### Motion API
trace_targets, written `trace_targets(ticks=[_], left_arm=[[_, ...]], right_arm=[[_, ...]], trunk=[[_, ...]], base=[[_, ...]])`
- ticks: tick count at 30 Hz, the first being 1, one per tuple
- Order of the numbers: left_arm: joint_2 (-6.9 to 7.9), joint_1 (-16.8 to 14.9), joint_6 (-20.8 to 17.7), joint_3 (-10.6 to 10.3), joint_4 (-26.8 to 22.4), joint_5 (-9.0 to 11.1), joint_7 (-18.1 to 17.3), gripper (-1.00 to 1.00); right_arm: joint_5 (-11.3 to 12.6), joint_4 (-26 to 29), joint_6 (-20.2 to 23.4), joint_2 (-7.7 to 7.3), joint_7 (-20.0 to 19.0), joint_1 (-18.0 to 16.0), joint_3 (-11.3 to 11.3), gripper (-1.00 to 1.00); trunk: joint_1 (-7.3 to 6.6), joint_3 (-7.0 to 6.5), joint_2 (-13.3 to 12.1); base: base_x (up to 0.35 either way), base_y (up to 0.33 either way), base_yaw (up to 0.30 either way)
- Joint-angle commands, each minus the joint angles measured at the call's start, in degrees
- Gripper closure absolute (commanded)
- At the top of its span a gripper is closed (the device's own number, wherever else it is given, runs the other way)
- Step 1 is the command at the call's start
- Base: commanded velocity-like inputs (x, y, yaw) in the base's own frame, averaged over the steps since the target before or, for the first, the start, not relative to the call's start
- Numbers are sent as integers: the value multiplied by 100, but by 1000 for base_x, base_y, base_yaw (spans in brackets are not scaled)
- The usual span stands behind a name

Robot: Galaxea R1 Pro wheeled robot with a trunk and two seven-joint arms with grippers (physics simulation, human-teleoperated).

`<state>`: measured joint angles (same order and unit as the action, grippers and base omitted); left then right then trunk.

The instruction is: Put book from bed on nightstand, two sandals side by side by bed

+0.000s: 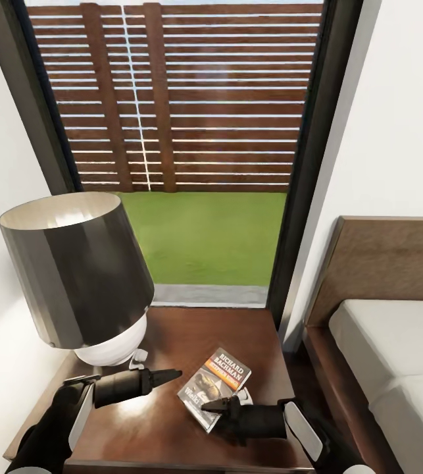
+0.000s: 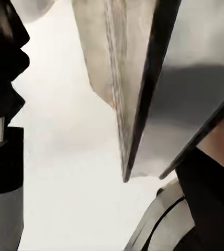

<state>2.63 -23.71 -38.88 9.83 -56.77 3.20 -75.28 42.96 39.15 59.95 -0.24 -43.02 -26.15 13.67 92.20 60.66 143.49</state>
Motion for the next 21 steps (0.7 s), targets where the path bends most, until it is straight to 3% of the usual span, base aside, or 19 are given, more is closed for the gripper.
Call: trace_targets(ticks=[1,21], left_arm=[[1,-2,-58,1,0,14,-13,-100],[1,-2,-58,1,0,14,-13,-100]], right_arm=[[-33,1,5,-3,-43,-4,6,-100],[-33,3,5,-3,-48,-4,6,-100]], trunk=[[-1,5,2],[-1,5,2]], base=[[0,0,0],[0,0,0]])
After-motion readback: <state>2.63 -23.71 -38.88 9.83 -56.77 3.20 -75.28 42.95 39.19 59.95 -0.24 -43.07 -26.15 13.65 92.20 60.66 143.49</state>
